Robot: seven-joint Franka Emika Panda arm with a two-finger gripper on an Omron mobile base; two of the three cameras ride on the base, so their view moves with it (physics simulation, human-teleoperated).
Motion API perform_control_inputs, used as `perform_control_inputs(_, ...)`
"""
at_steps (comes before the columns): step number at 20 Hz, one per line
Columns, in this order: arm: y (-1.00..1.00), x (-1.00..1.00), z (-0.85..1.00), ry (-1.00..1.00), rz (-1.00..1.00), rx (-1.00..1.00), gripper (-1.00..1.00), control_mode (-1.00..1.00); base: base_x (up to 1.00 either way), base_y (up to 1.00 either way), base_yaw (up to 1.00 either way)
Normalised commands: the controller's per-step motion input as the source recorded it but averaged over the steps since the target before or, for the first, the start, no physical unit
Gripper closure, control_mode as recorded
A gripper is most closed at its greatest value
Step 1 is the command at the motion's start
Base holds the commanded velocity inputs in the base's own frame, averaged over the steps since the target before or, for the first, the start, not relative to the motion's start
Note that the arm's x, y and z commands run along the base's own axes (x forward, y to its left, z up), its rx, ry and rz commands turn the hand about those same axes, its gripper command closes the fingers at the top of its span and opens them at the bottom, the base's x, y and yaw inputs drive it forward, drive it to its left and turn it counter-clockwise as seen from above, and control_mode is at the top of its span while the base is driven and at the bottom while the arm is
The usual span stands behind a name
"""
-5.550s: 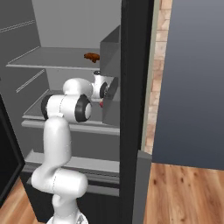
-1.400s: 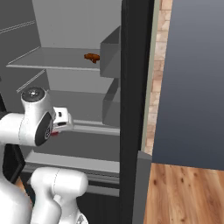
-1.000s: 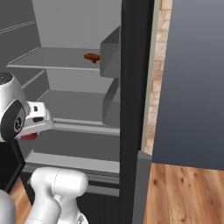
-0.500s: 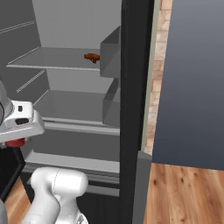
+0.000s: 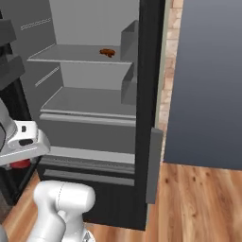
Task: Place one bell pepper and one chicken drumstick in each tupperware on the nearby counter, to pack two identical lunches.
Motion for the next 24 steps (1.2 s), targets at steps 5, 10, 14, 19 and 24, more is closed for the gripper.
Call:
perform_control_inputs(5,0.00,0.00,0.00,0.00,0.00,0.00,1.00,1.00,-1.00,-0.46,0.00)
perform_control_inputs(10,0.00,0.00,0.00,0.00,0.00,0.00,1.00,1.00,-0.48,-0.92,-0.07)
perform_control_inputs(14,0.00,0.00,0.00,0.00,0.00,0.00,1.00,1.00,0.01,-1.00,-0.08)
perform_control_inputs(19,0.00,0.00,0.00,0.00,0.00,0.00,1.00,1.00,0.22,-1.00,-0.04)
perform_control_inputs(24,0.00,0.00,0.00,0.00,0.00,0.00,1.00,1.00,0.17,-1.00,0.07)
